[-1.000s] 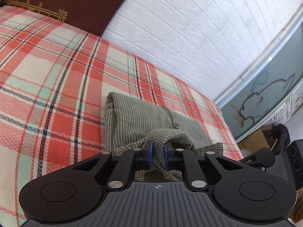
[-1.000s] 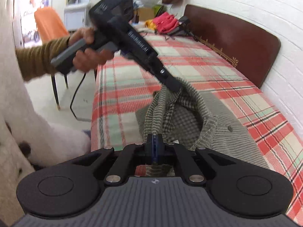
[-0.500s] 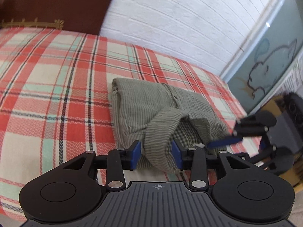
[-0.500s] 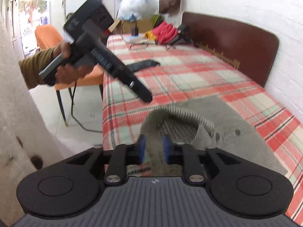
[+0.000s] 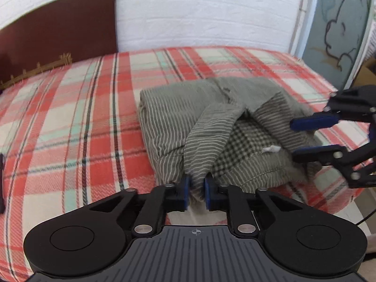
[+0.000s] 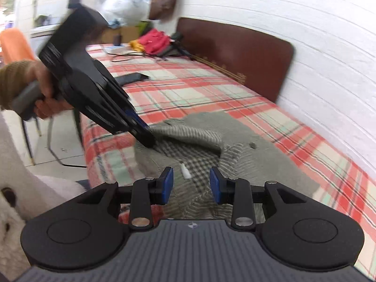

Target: Fold clothes

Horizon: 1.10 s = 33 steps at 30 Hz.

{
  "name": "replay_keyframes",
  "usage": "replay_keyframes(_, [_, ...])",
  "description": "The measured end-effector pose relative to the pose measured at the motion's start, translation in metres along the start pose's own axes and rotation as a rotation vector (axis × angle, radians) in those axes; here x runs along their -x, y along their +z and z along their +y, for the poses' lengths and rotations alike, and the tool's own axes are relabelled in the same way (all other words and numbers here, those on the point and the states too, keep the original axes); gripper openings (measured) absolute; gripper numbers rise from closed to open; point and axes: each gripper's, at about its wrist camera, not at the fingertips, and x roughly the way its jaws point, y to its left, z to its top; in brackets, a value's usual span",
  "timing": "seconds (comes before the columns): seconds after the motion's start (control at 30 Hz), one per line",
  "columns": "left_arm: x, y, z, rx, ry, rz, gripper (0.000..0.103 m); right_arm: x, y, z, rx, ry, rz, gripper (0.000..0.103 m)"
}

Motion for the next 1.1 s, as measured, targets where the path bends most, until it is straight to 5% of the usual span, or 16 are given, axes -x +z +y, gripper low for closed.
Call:
replay_keyframes(0.1, [0.024,0.007,-0.008,-0.063,0.004,-0.058,0.049,-0.001,0.001,-0.005,-0.075,-0.027,-0.034,0.036])
replay_keyframes(0.23, [0.041,0.015,-0.010,-0.057,-0.062,-0.101,0.050,-0.002,0.000,-0.011,-0.164,-0.081,-0.047,0.036])
replay_keyframes(0.6, [-0.001,0.021,-0.034,-0.090,-0.227,-0.044,0.050,-0.008,-0.008,-0.021,-0.283,-0.152,-0.030,0.037])
replay_keyframes(0.7, [-0.010,0.024,-0.037,-0.096,-0.242,-0.039,0.050,-0.014,-0.011,-0.027,-0.323,-0.106,-0.002,0.035])
replay_keyframes(0.8, [-0.018,0.029,-0.034,-0.082,-0.248,-0.033,0.050,-0.021,-0.009,-0.039,-0.368,-0.061,0.004,0.002])
replay_keyframes(1.1, [-0.048,0.053,-0.024,0.054,-0.340,-0.064,0.056,0.004,-0.015,-0.107,-0.602,0.076,-0.130,0.002])
